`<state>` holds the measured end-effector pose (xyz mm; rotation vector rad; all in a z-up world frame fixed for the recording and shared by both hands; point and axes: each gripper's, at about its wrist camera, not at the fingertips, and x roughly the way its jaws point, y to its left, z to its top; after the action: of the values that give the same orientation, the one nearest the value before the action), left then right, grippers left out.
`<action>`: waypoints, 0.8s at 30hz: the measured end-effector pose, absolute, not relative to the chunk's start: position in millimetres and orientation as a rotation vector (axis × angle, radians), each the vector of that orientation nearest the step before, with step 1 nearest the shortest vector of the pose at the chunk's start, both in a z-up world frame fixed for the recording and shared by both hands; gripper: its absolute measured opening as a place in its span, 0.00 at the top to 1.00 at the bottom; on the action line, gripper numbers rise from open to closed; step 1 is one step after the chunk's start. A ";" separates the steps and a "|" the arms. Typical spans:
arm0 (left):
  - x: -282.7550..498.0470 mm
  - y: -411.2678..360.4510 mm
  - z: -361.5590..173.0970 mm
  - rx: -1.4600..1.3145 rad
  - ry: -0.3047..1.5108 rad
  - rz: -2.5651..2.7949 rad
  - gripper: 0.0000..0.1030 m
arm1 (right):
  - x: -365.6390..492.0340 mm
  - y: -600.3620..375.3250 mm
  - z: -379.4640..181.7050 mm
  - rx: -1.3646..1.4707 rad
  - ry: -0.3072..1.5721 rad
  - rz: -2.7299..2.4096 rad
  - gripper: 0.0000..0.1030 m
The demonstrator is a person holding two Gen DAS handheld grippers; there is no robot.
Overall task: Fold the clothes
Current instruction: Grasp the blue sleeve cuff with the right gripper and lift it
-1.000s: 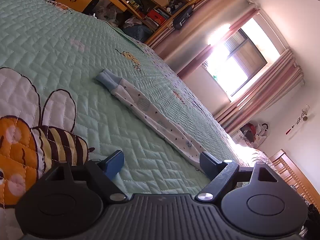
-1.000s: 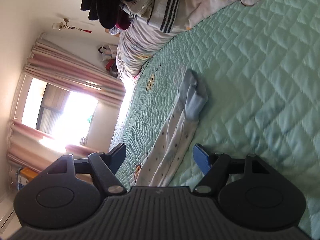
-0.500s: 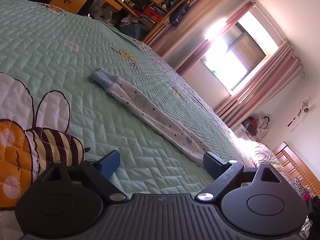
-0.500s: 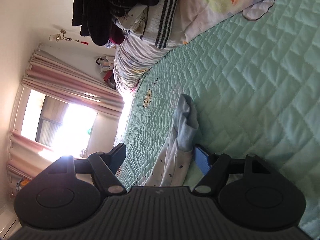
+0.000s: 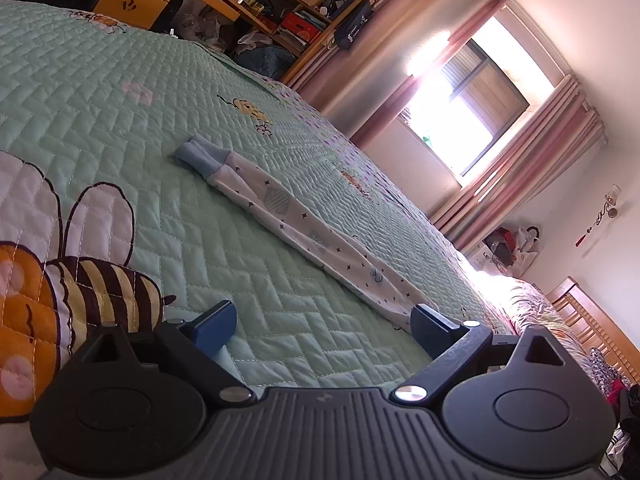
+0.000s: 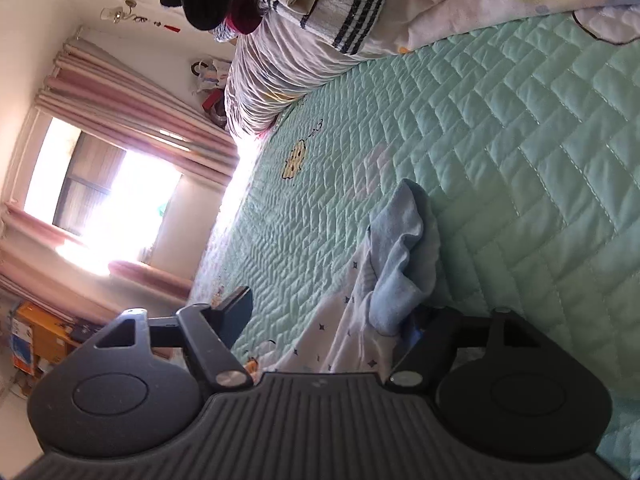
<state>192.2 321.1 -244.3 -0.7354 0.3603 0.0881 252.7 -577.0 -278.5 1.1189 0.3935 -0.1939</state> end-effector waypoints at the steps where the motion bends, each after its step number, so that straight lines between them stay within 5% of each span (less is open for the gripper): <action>1: 192.2 321.2 -244.6 -0.736 0.360 0.088 0.08 | 251.3 -576.1 -279.4 1.101 0.410 -0.209 0.61; 2: 191.9 321.4 -245.0 -0.736 0.359 0.088 0.08 | 250.0 -576.9 -282.4 1.101 0.424 -0.217 0.81; 3: 191.8 321.4 -245.3 -0.736 0.358 0.088 0.08 | 248.2 -578.6 -286.8 1.113 0.429 -0.220 0.88; 24: 185.2 326.2 -252.5 -0.777 0.311 0.055 0.07 | 302.1 -479.3 -165.6 0.528 0.403 -0.177 0.89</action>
<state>185.2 326.2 -252.5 -0.7772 0.3106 0.0552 302.1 -479.3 -165.6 0.5284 0.4032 -0.1767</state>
